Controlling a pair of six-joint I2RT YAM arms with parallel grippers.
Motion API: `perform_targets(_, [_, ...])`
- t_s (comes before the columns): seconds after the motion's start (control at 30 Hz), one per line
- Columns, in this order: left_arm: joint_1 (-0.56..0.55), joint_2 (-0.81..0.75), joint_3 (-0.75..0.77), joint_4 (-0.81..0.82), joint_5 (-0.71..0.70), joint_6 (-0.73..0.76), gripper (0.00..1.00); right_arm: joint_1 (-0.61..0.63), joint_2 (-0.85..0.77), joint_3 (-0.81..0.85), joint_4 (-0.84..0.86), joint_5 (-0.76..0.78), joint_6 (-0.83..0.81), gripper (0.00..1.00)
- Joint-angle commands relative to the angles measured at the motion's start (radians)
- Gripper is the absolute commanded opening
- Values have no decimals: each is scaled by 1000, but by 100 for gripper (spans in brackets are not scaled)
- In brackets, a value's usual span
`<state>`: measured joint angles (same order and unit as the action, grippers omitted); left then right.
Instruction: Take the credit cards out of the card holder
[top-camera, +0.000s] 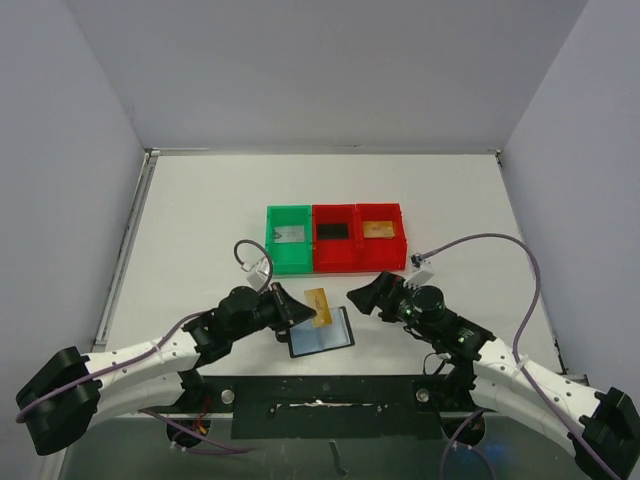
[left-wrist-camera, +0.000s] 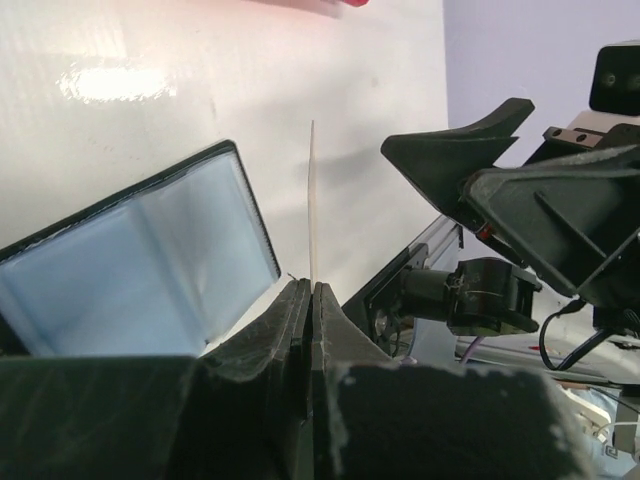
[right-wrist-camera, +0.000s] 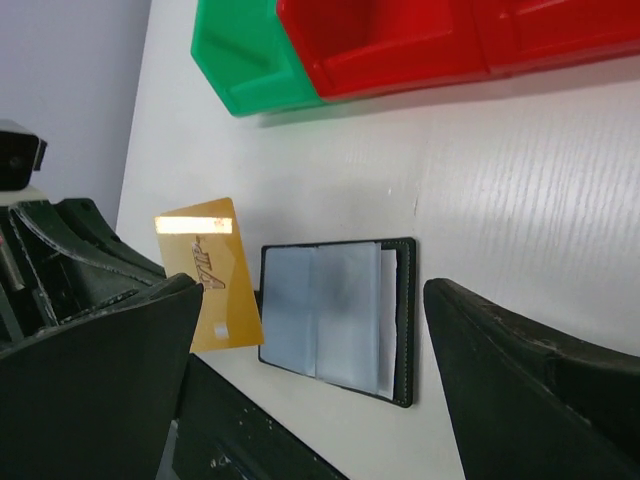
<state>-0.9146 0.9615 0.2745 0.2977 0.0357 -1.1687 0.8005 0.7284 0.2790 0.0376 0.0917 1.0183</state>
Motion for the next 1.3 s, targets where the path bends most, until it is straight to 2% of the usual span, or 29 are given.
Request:
perform_targets(0.0, [2, 3, 59, 124, 12, 62, 0, -86, -86, -16, 0, -27, 4, 98])
perform_targets(0.2, [5, -2, 65, 171, 4, 66, 0, -295, -126, -82, 151, -350, 5, 99])
perform_targets(0.4, [17, 15, 81, 222, 91, 67, 0, -331, -55, -116, 372, -522, 58, 100])
perform_targets(0.53, [103, 40, 55, 328, 254, 28, 0, -329, -11, -87, 436, -585, 51, 95])
perform_targets(0.63, [258, 77, -10, 535, 452, -73, 0, -330, 4, -64, 439, -616, 39, 93])
perform_targets(0.7, [319, 92, -49, 650, 547, -126, 0, -329, 14, -54, 435, -630, 39, 92])
perform_targets(0.77, [334, 93, -35, 640, 597, -108, 0, -326, 28, -43, 435, -650, 40, 90])
perform_targets(0.87, [331, 76, -2, 542, 596, -47, 0, -315, 61, -38, 477, -679, 53, 86])
perform_targets(1.13, [328, 53, 9, 508, 611, -29, 0, -255, 170, 17, 567, -705, 48, 78])
perform_targets(1.27, [315, 50, 22, 500, 625, -22, 0, -240, 233, 41, 624, -730, 62, 70])
